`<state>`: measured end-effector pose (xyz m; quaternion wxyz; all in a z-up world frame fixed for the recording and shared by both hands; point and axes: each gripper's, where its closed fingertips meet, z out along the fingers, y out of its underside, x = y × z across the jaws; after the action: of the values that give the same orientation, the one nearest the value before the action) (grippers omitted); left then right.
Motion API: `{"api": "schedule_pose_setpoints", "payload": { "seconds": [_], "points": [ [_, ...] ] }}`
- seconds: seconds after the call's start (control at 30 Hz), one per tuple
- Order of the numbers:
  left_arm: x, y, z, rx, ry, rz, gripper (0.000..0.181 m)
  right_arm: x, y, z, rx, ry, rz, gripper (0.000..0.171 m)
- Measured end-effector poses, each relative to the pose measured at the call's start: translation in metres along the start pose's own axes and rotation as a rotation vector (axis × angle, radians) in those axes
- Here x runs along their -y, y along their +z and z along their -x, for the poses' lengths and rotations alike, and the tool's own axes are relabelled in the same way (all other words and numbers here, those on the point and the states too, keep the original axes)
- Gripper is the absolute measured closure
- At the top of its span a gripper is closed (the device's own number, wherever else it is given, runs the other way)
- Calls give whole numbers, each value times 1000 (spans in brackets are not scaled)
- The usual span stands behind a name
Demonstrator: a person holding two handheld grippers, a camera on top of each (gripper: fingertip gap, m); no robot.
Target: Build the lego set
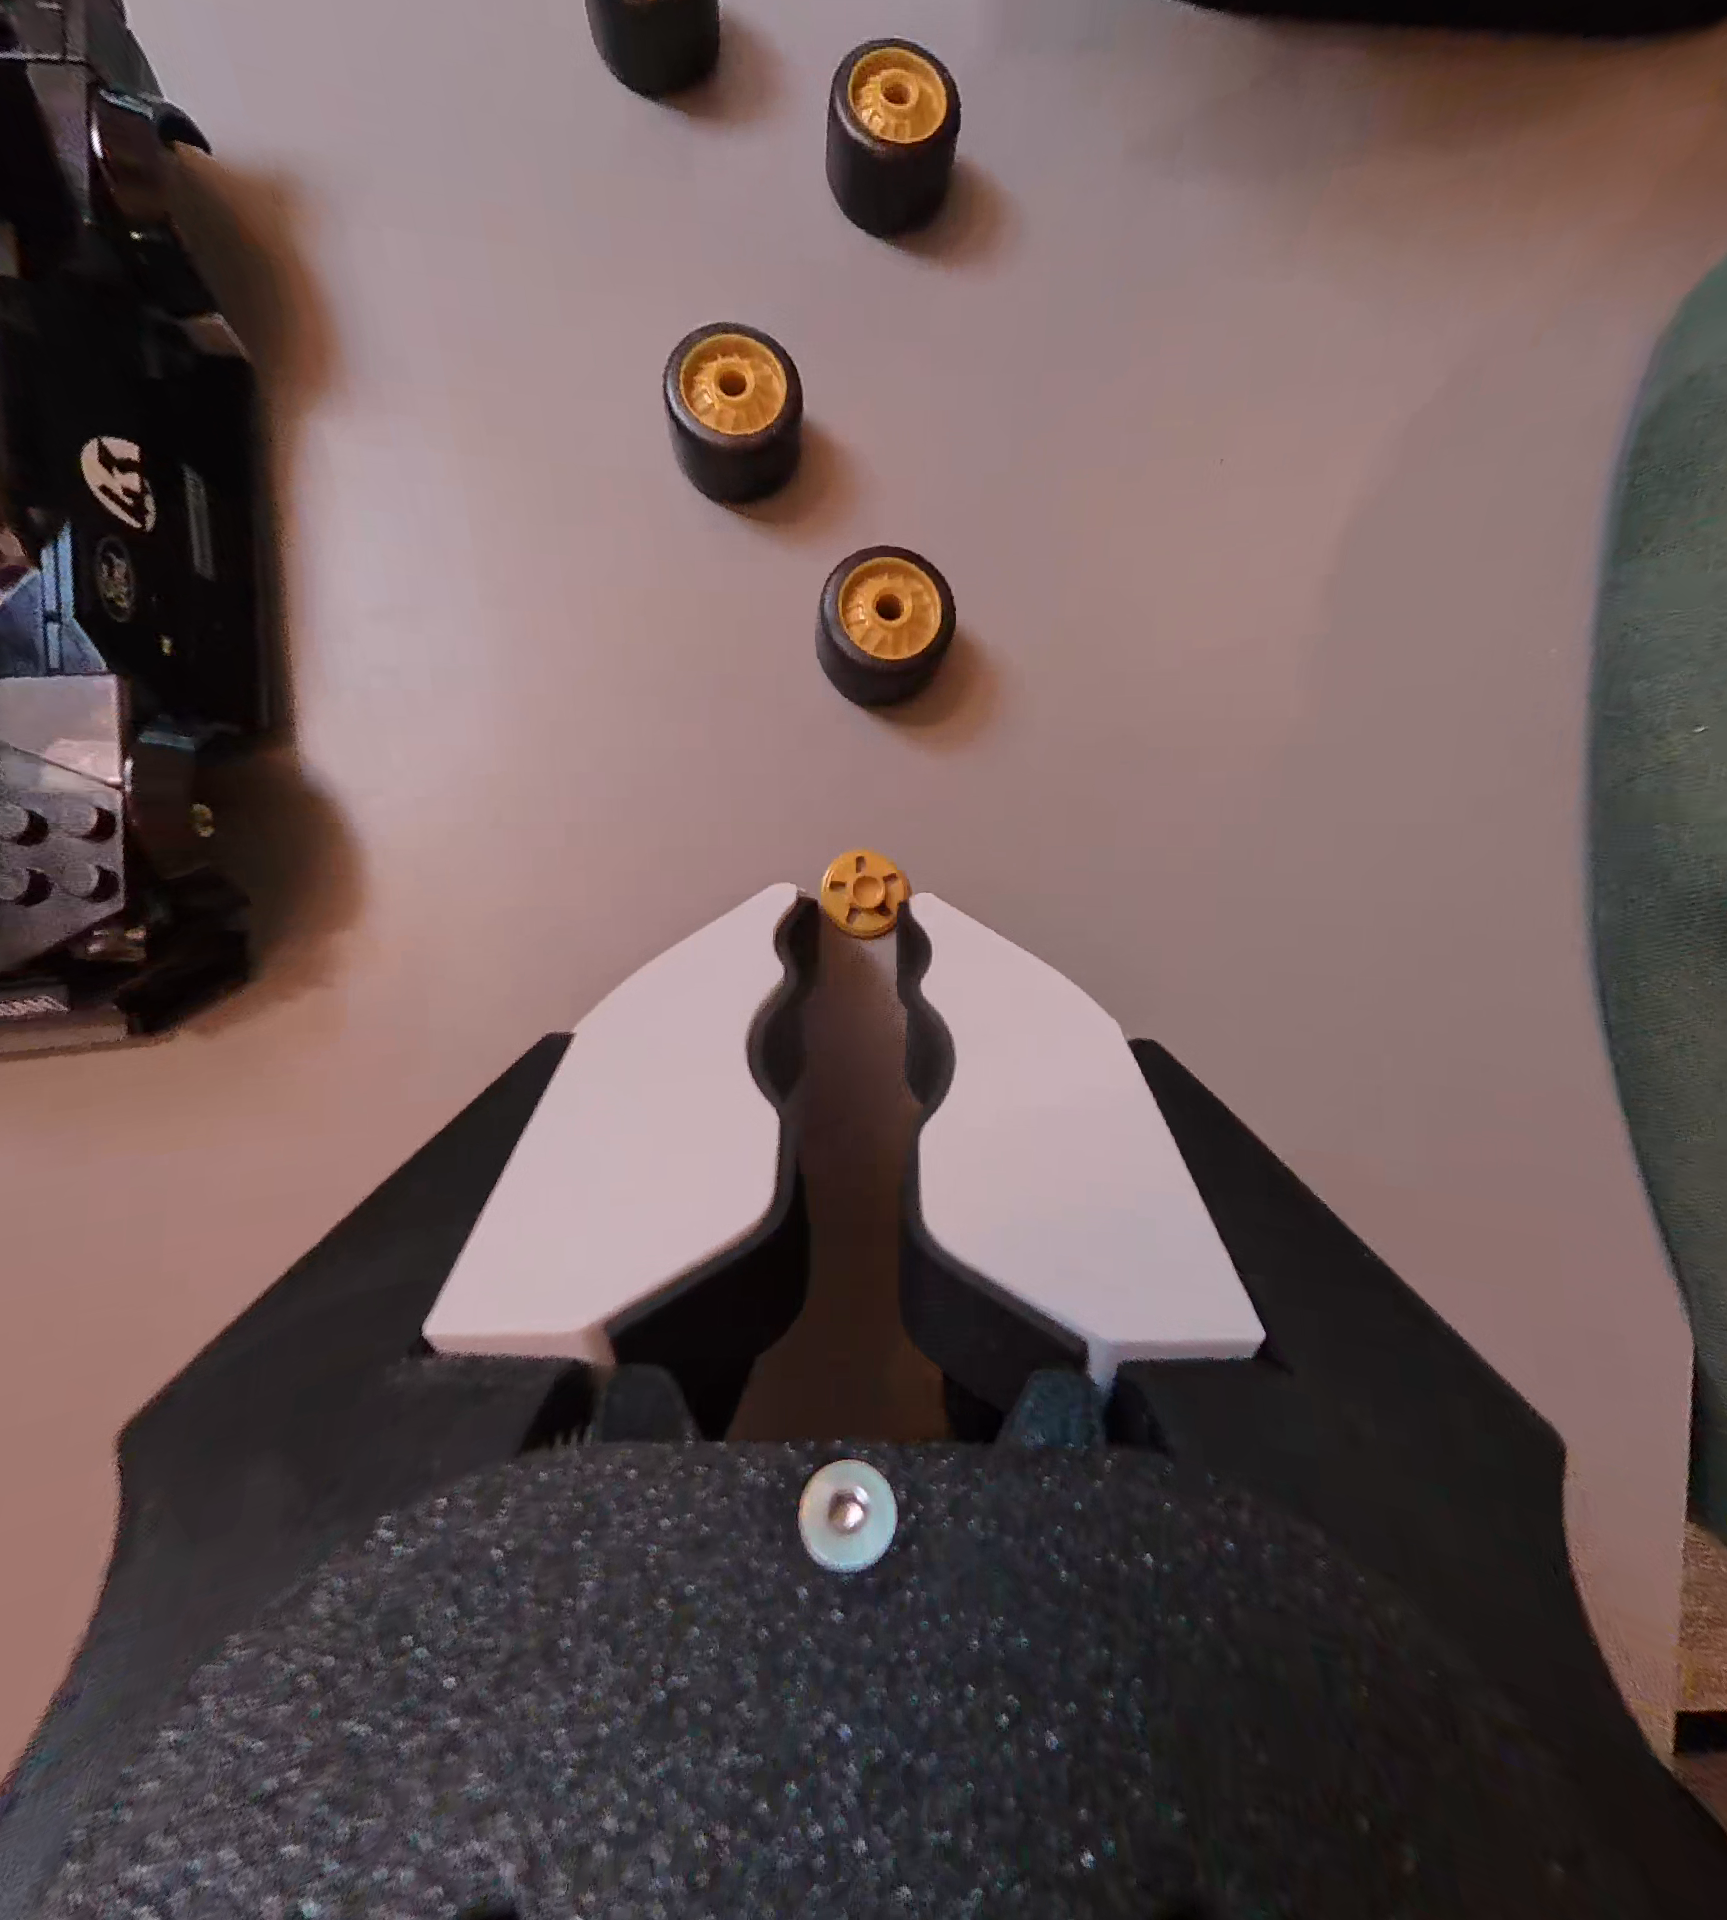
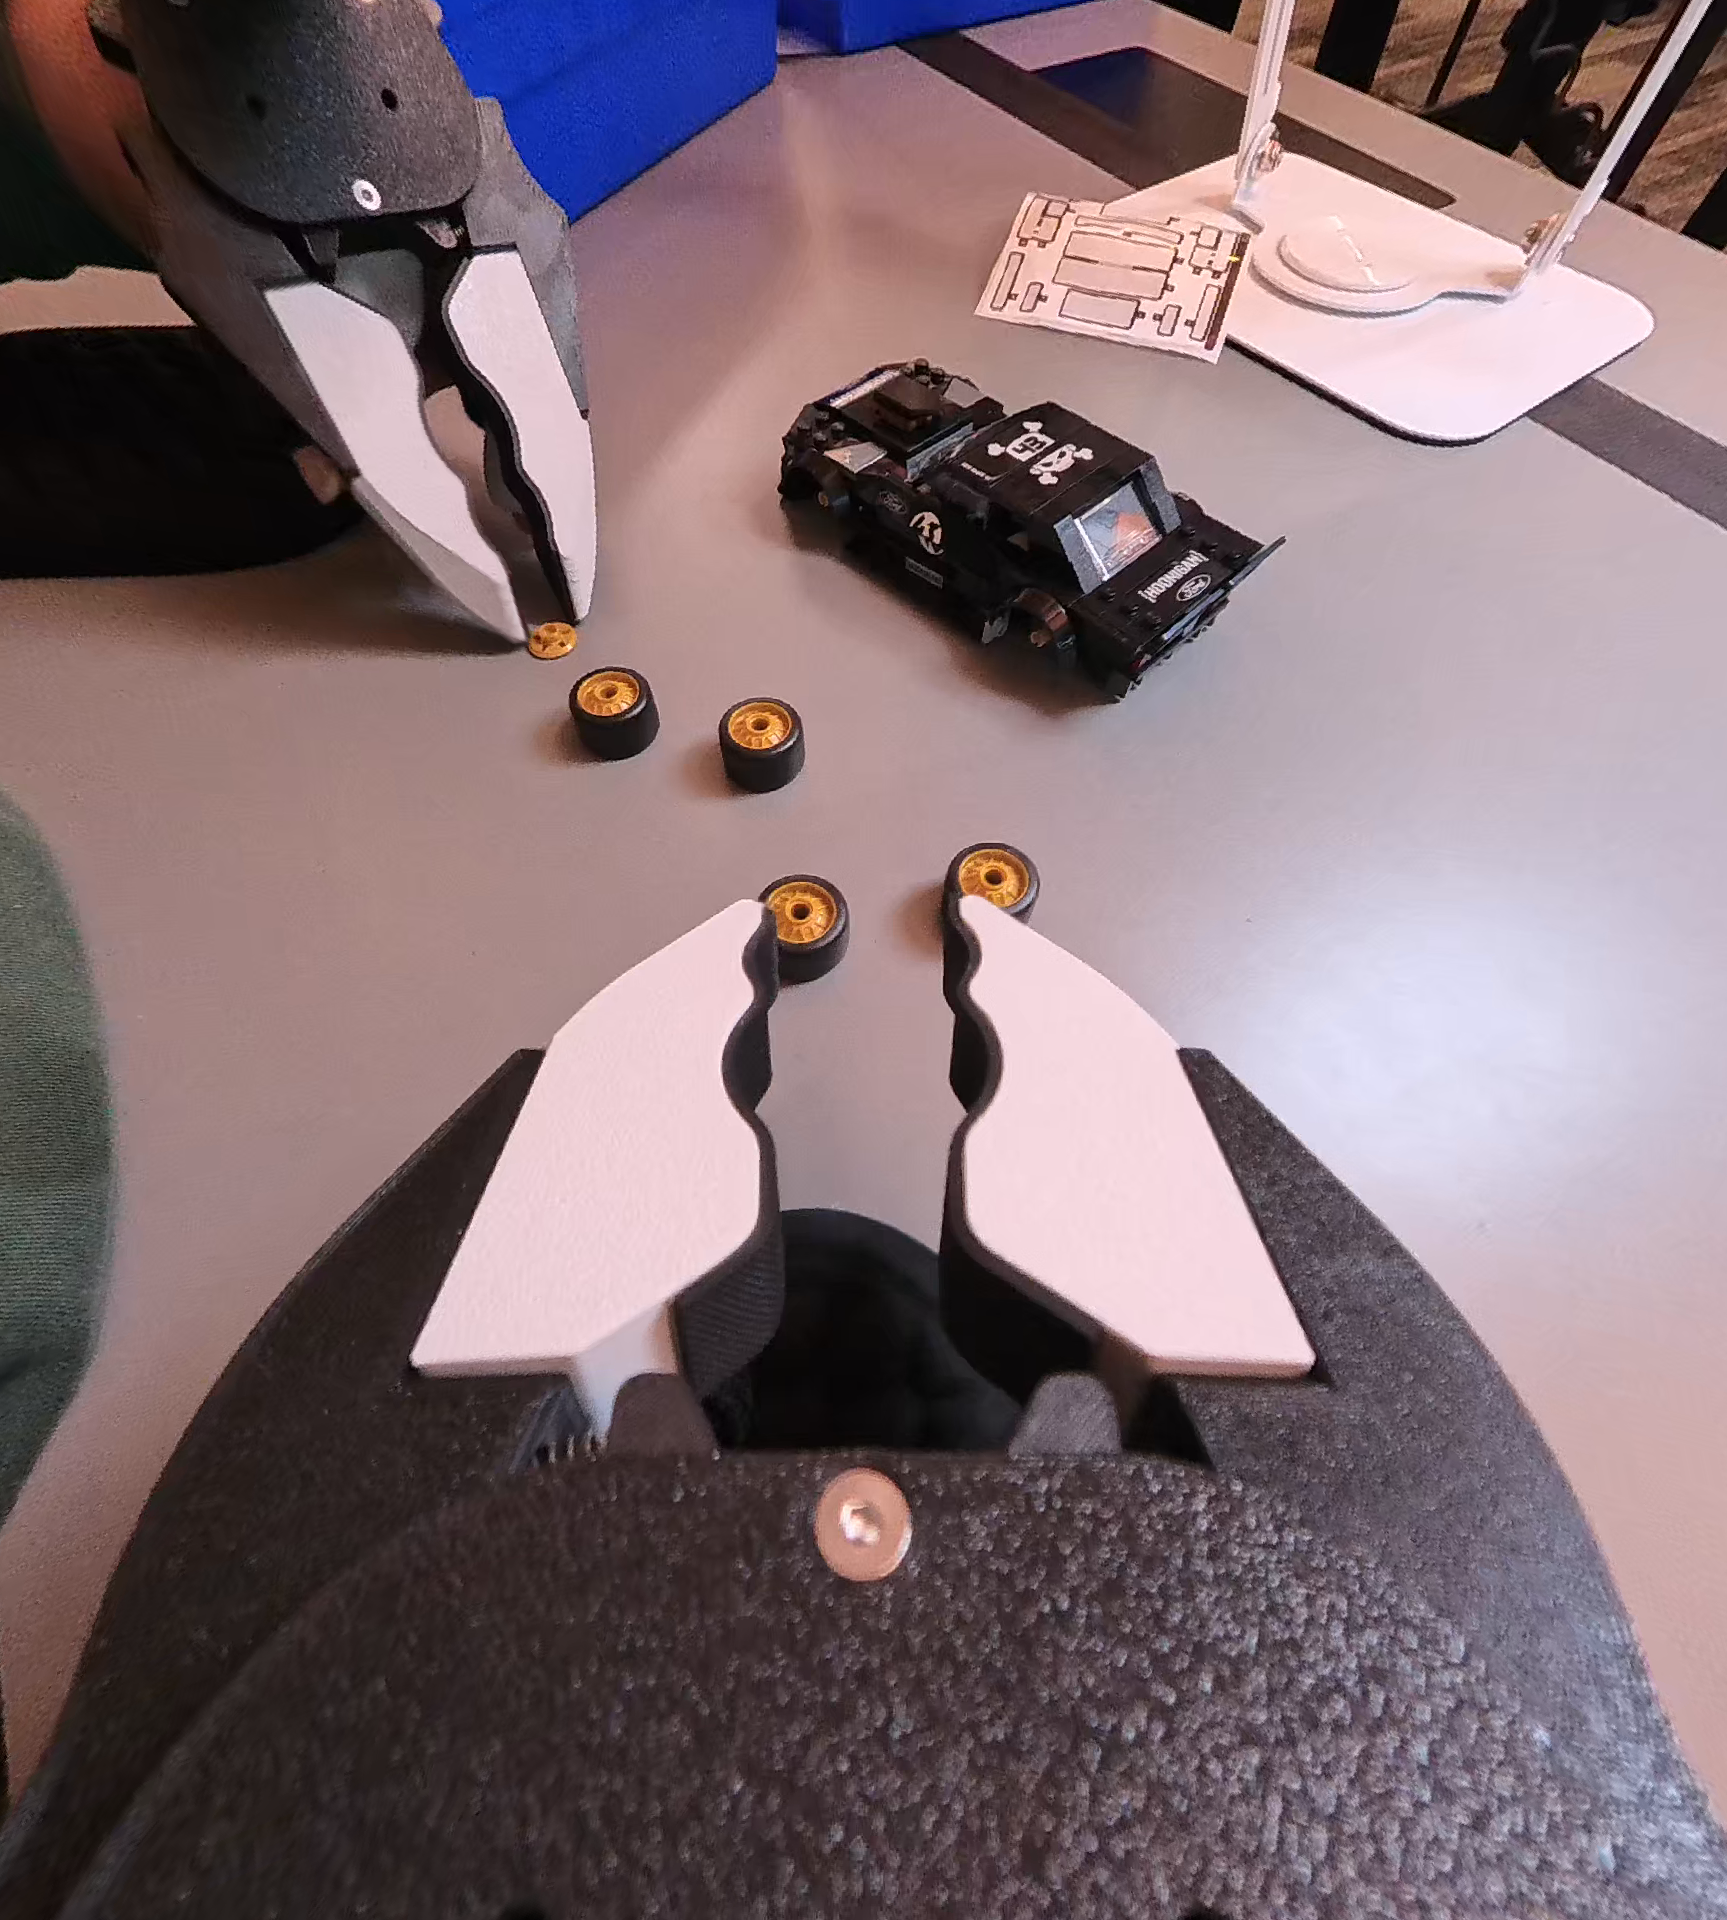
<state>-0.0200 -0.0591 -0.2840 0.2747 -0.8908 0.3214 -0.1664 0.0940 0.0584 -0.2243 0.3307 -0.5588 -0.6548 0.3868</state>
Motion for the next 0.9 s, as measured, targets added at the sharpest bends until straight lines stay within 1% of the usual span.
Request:
{"api": "schedule_pose_setpoints", "payload": {
  "seconds": [0.13,0.17,0.2,0.37,0.5,0.53,0.57,0.63,0.7,0.8,0.9],
  "points": [
    [2,2,-2,22,46,-2,171,6,1,11,44,17,-22,141],
    [2,3,-3,31,59,-7,174,9,3,16,63,22,-31,141],
    [3,3,-2,48,78,-12,181,12,5,21,82,24,-39,141],
    [4,3,-3,94,124,-44,181,24,19,48,182,25,-53,141],
    [10,2,-5,89,99,-90,181,25,31,58,207,-9,-31,141],
    [14,3,-5,91,86,-106,168,27,33,60,215,-12,-33,141],
    [16,5,-4,93,78,-109,161,28,34,61,220,-14,-37,141],
    [18,12,-3,98,89,-96,156,30,36,63,224,-17,-40,141],
    [22,17,-5,76,93,-98,156,31,37,63,225,-16,-41,141],
    [26,21,-8,33,61,-94,163,30,36,64,224,-14,-38,141],
    [25,20,-8,30,62,-78,166,27,34,63,219,-1,-33,141]
  ]
}}
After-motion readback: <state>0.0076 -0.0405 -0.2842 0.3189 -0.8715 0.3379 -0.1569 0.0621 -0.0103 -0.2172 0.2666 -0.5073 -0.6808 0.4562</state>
